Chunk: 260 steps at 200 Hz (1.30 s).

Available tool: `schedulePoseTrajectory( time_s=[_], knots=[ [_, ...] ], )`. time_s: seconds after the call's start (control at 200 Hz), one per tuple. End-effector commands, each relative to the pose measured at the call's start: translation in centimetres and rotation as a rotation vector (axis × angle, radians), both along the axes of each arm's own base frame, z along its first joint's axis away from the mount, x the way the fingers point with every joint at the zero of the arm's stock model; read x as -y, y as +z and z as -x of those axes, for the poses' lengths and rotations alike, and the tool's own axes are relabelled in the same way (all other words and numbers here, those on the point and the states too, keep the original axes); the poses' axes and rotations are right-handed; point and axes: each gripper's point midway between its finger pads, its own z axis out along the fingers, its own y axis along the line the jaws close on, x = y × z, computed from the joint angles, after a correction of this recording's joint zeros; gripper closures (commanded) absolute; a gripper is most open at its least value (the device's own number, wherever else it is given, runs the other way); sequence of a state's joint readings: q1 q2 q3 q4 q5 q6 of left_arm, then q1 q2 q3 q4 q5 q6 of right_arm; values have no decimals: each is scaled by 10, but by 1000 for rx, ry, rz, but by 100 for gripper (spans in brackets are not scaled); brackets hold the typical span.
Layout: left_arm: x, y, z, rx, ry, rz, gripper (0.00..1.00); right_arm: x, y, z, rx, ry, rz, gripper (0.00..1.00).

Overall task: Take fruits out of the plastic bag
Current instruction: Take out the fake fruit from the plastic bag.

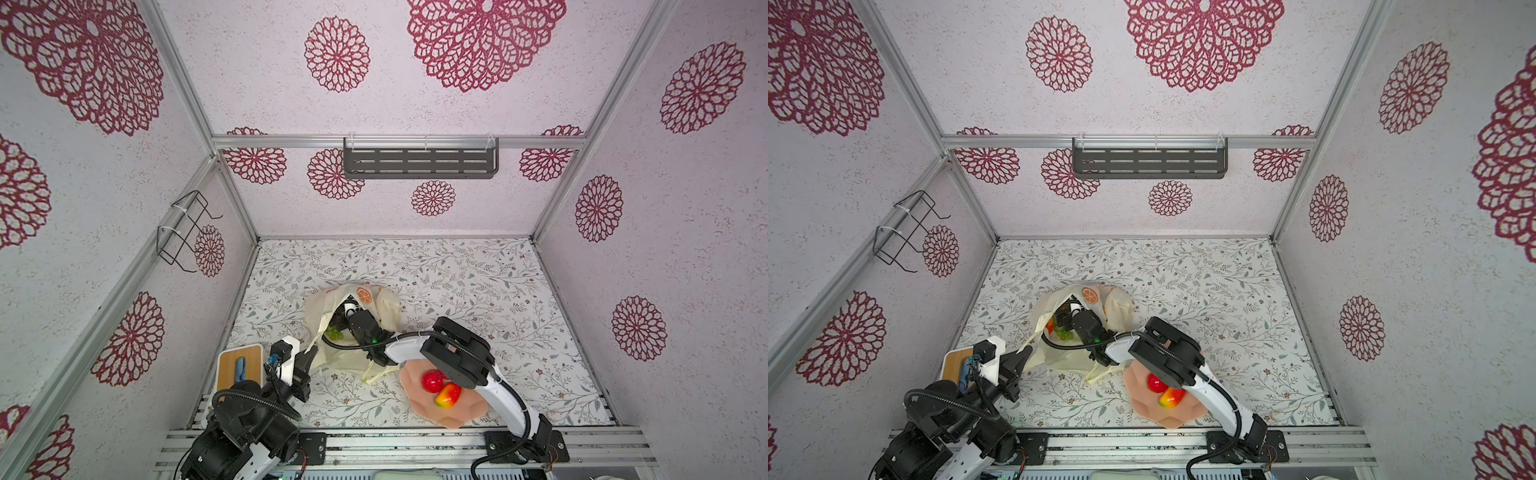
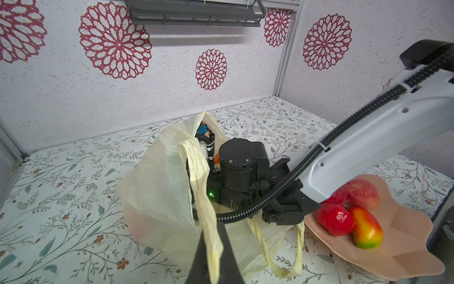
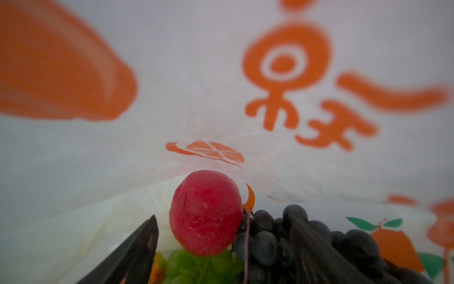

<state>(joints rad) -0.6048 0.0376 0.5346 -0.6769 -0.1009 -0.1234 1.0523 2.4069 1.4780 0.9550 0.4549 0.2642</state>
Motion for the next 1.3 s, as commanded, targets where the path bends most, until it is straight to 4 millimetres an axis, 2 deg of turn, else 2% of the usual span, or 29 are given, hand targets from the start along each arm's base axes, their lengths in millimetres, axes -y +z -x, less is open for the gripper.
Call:
schedulePoseTrajectory(
  time_s=[0.0, 0.375, 0.621, 0.796, 0.866, 1.086, 1.296],
  knots=[
    [4, 5, 3, 26, -28, 4, 100, -7, 32, -7, 61, 24, -106, 12],
    [6, 5, 3, 25, -42, 2, 100, -33, 19, 0, 118, 139, -48, 10],
    [7, 6, 4, 29, -50, 4, 100, -31, 5, -15, 95, 64, -1, 10],
    [7, 7, 5, 33, -53, 7, 100, -32, 4, -23, 91, 48, -4, 12],
    [7, 7, 5, 36, -54, 8, 100, -33, 4, -25, 87, 46, -9, 15],
    [7, 7, 5, 35, -50, 6, 100, -25, 12, -21, 92, 52, -19, 36],
    [5, 6, 4, 36, -37, 2, 100, -12, 40, -3, 108, 94, -68, 48]
  ],
)
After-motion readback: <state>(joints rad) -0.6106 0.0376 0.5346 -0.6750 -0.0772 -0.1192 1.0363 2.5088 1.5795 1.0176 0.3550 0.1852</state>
